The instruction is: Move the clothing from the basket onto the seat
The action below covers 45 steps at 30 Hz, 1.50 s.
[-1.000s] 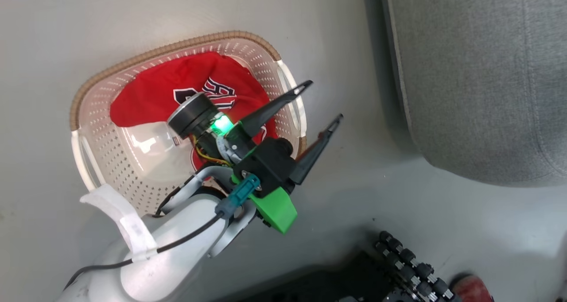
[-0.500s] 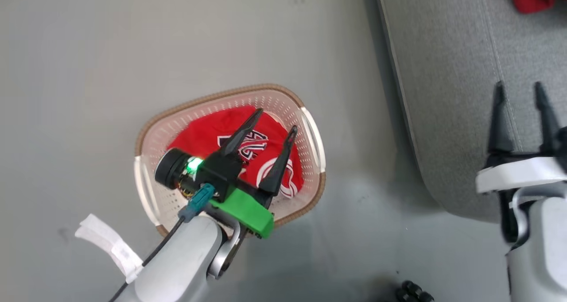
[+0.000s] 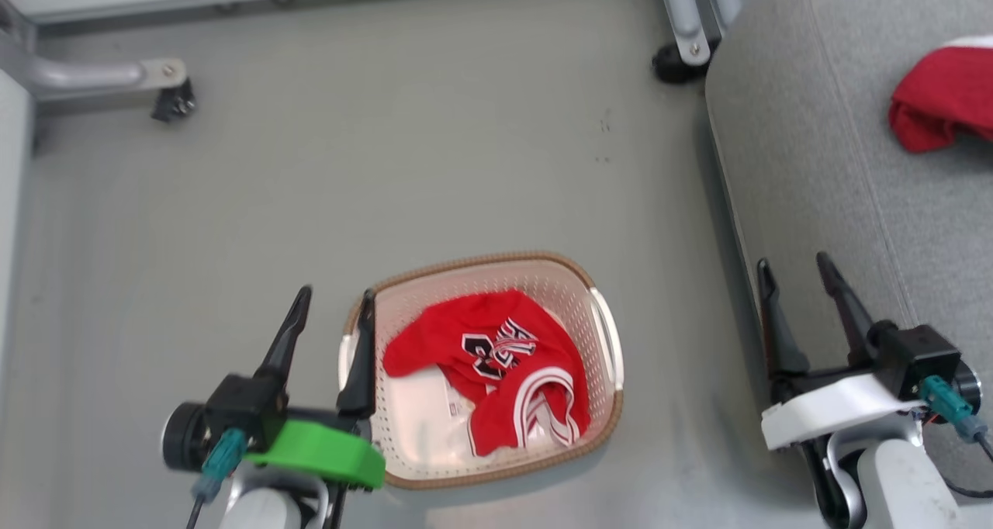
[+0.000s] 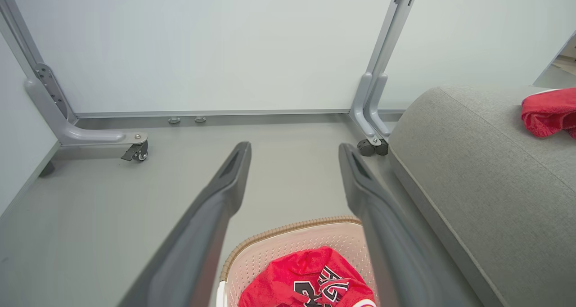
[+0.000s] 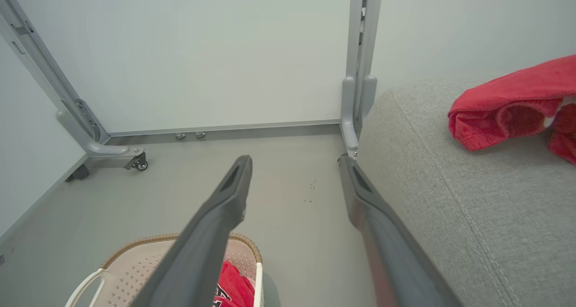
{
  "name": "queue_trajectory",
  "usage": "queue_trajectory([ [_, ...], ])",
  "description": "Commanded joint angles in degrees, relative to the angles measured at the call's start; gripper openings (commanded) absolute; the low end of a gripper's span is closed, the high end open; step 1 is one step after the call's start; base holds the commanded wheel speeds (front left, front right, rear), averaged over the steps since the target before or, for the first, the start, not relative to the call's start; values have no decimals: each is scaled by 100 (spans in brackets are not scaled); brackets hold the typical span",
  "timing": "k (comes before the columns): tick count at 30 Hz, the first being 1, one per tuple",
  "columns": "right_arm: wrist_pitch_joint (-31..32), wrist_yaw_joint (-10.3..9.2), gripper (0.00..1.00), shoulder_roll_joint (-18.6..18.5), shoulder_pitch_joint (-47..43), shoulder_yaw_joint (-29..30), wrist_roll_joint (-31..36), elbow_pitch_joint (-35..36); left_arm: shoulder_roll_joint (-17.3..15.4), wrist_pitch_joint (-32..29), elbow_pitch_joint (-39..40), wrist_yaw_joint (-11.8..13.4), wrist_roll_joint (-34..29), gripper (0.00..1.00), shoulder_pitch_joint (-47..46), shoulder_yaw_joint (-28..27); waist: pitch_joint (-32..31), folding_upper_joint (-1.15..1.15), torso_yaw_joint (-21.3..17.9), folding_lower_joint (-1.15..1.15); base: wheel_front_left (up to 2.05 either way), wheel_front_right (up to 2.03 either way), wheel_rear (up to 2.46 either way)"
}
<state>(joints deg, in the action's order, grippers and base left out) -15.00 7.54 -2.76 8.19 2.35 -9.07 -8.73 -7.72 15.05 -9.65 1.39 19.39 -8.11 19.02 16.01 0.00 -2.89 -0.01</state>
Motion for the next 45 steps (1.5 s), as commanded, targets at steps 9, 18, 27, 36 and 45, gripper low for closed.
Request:
queue_trajectory([
  [9, -28, -10, 100, -25, -693, -412, 78, 515, 363, 11, 714, -413, -613, 100, 1319, -1156, -1515, 0, 485, 1, 0, 0, 0],
  [18, -28, -10, 100, -23, -1160, -475, -46, 588, 482, 10, 1083, -648, -588, 100, 1984, -1747, -1857, 0, 297, 1, 0, 0, 0],
  [27, -28, -10, 100, -22, -1409, -590, -31, 564, 482, 11, 1160, -749, -513, 100, 2224, -1746, -1921, 0, 224, 1, 0, 0, 0],
  [36, -28, -10, 100, -22, -1446, -666, -10, 525, 483, 11, 1087, -764, -609, 100, 2272, -1664, -1962, 0, 203, 1, 0, 0, 0],
  [45, -28, -10, 100, -22, -1479, -678, 6, 505, 482, 11, 1066, -785, -633, 100, 2314, -1684, -2016, 0, 202, 1, 0, 0, 0],
])
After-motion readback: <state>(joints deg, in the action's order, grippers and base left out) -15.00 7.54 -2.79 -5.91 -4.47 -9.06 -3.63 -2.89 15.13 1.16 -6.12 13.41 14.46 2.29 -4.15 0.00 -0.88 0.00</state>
